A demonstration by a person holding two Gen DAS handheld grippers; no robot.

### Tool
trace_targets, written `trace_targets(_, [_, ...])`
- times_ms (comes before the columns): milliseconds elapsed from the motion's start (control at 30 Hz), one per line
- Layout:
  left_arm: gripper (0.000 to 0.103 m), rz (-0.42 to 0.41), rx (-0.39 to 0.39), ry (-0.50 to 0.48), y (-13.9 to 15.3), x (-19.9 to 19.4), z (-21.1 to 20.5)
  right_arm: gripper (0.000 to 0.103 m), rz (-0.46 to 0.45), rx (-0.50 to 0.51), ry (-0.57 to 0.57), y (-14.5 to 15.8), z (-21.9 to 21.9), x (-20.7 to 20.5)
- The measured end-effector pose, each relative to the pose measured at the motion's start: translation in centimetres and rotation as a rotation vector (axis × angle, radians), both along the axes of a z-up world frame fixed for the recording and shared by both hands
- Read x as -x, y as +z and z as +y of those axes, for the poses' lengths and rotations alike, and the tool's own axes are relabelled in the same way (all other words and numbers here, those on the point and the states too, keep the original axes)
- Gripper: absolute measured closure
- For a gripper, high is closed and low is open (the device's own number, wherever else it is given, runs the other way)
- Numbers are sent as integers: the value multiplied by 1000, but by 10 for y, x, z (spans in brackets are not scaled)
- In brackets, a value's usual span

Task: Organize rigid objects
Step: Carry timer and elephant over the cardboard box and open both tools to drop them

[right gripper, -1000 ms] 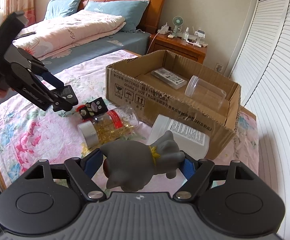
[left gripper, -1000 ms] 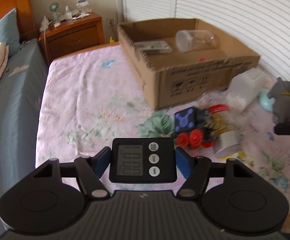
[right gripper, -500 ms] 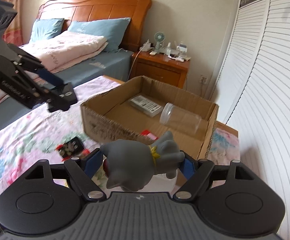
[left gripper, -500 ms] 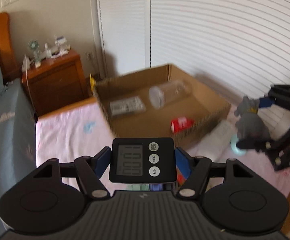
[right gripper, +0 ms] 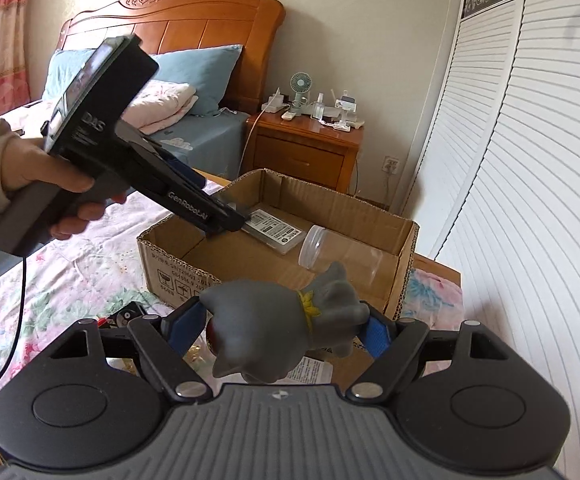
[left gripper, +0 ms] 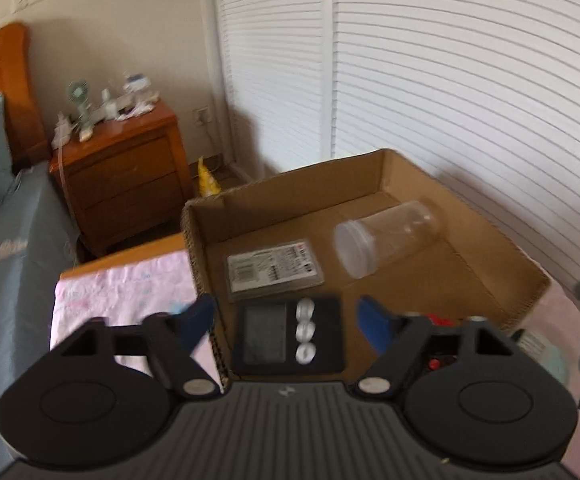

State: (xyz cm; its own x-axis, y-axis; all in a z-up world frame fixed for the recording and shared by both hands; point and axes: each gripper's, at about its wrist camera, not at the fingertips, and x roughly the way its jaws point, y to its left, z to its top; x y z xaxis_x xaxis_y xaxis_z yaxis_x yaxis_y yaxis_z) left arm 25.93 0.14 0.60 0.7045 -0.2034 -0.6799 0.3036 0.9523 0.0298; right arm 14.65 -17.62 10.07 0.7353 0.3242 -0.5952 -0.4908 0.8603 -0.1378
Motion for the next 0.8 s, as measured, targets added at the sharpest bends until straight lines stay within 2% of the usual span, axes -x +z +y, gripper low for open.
trace_targets(33, [11, 8, 17, 15, 0, 3, 3, 19, 1, 1, -5, 0, 0, -1])
trace_targets(100, [10, 7, 54, 6, 3, 12, 10, 19, 7, 1, -12, -1, 0, -4])
trace_targets(200, [5, -5, 62, 14, 10, 31, 17, 19, 21, -1, -33, -3, 1, -9])
trace_targets(367, [1, -28, 74, 37, 20, 67, 31, 19, 42, -13, -77, -3, 0, -18])
trace_targets(533, [1, 11, 53, 40, 20, 96, 39, 19, 70, -35, -119, 0, -2, -28])
trace_targets(667, [1, -3, 32, 40, 14, 121, 40, 19, 83, -49, -163, 5, 0, -38])
trace_targets(800, [1, 30, 80, 9, 7, 138, 46, 19, 83, -34, -193, 9, 12, -57])
